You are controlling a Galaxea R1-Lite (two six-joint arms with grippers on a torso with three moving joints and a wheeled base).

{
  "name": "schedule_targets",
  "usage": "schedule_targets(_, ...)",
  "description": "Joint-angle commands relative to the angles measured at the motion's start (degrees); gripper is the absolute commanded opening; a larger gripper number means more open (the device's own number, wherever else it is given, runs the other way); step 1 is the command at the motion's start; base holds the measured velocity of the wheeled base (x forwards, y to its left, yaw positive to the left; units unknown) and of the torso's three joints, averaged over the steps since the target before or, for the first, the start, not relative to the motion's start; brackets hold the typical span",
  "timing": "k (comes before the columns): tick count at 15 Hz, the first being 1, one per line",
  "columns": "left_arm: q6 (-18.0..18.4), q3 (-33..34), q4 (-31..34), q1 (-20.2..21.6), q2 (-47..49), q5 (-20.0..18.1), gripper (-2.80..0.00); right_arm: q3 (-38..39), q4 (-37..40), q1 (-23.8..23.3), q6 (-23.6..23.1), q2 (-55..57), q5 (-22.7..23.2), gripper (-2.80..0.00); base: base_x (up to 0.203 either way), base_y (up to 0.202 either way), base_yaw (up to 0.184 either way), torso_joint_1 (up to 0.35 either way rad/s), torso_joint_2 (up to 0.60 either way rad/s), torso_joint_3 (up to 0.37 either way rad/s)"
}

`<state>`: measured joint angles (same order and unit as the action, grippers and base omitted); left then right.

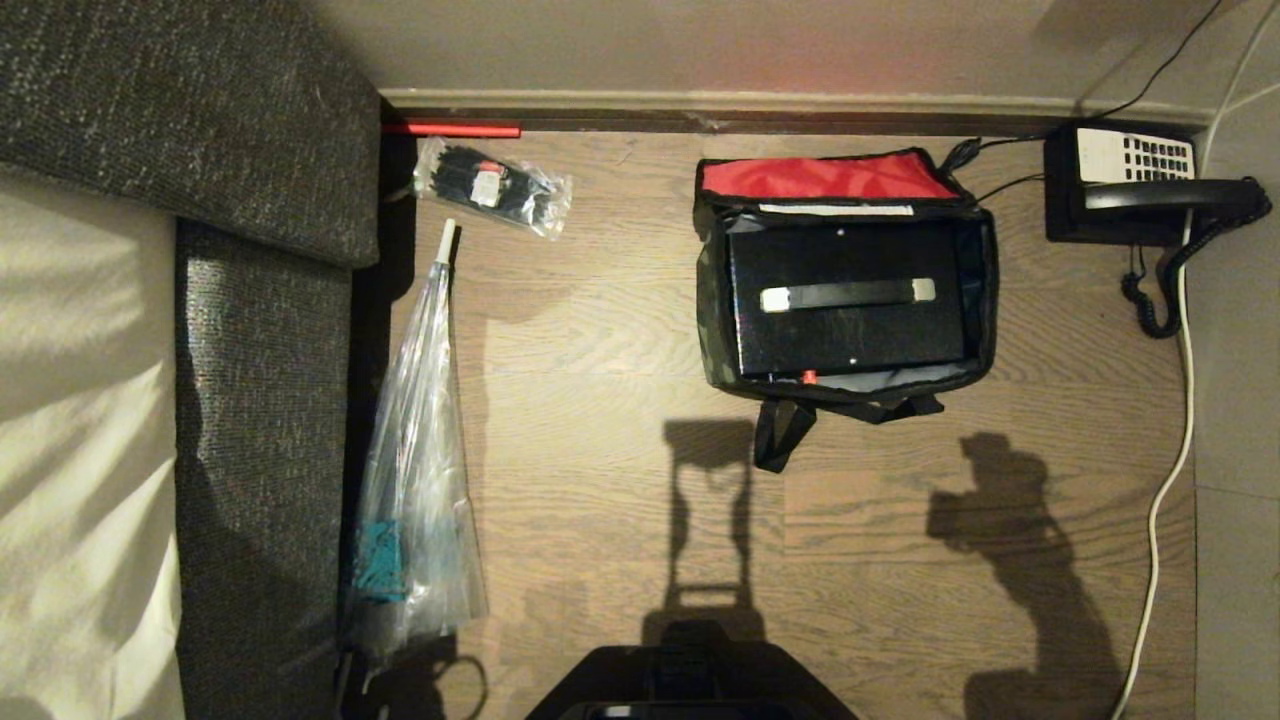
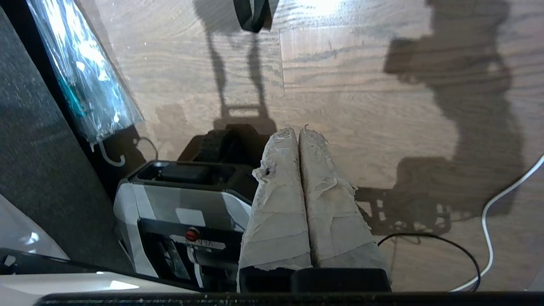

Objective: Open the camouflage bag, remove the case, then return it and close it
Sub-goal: Grip the handle

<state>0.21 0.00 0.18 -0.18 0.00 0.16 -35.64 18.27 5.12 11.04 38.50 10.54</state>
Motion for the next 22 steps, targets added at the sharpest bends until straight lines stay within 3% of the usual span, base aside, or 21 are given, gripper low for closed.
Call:
schedule_targets(1,0.06,0.09,-0.01,0.01,0.00,0.02,-2.80,0.51,0.09,-0.02,0.03,0.44,0.09,-2.80,0.000,0.000,0.000,0.000,0.00,0.000)
schedule_targets(22,0.41,0.09,0.08,0.01,0.00,-0.16,-2.80,0.66,-0.43,-0.02,-0.23,0.44,-0.17,-2.80,0.000,0.000,0.000,0.000,0.00,0.000)
